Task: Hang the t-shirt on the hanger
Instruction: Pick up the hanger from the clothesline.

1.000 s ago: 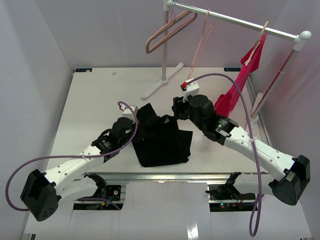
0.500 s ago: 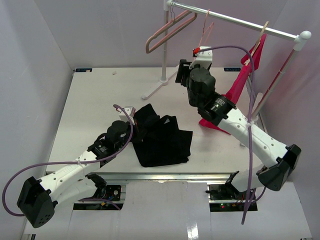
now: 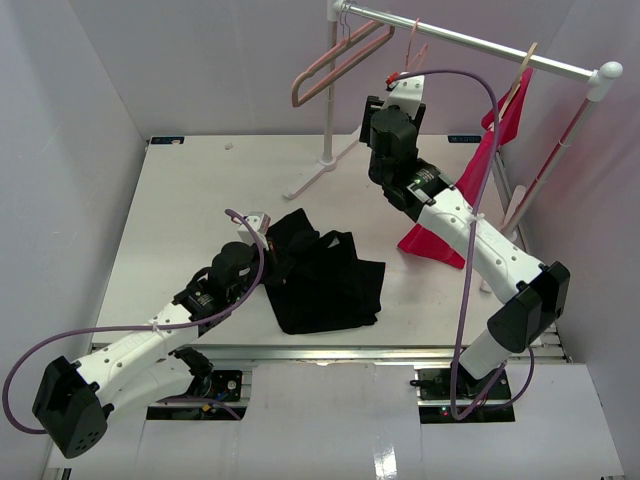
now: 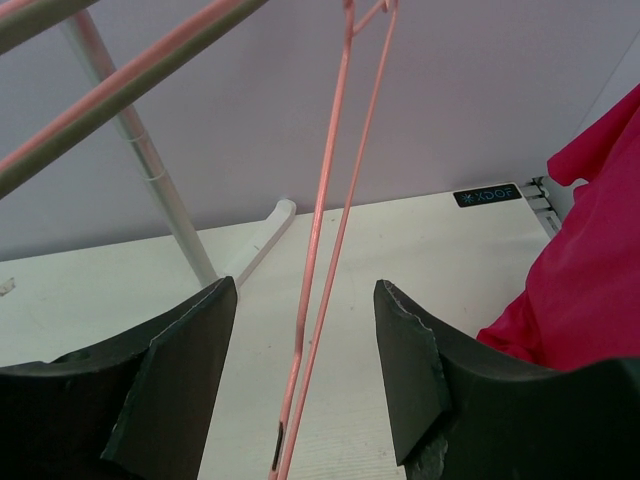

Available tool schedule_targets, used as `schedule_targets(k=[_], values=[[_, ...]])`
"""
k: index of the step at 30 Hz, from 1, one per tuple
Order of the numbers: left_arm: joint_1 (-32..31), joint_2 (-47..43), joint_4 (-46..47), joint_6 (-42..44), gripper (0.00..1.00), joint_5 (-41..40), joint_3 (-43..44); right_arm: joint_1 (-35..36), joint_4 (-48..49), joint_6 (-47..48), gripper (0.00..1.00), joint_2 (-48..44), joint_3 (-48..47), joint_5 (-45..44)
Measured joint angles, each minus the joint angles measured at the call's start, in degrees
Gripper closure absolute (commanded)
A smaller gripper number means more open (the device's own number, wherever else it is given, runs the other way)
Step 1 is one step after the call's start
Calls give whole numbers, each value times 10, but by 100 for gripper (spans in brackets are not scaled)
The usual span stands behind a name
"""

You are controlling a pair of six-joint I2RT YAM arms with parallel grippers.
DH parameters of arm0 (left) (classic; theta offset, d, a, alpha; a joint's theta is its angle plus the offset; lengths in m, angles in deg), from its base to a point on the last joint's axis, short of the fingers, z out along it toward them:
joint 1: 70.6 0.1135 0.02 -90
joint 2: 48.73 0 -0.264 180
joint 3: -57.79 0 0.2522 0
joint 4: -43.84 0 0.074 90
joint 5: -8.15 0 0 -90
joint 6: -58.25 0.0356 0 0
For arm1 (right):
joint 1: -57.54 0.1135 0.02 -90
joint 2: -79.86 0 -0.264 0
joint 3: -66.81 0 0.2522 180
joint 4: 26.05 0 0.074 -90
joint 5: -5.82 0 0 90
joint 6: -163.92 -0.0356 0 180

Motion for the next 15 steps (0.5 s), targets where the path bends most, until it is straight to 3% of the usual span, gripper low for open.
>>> schedule_targets(k=[7,10,15], values=[[-1,0,0,0,100,0,0,-21,0,7,40,38,-8,16],[-1,0,0,0,100,0,0,-25,0,6,48,48,-8,22],[-1,0,1,0,100,5,0,-28,0,4,52,55,-8,26]])
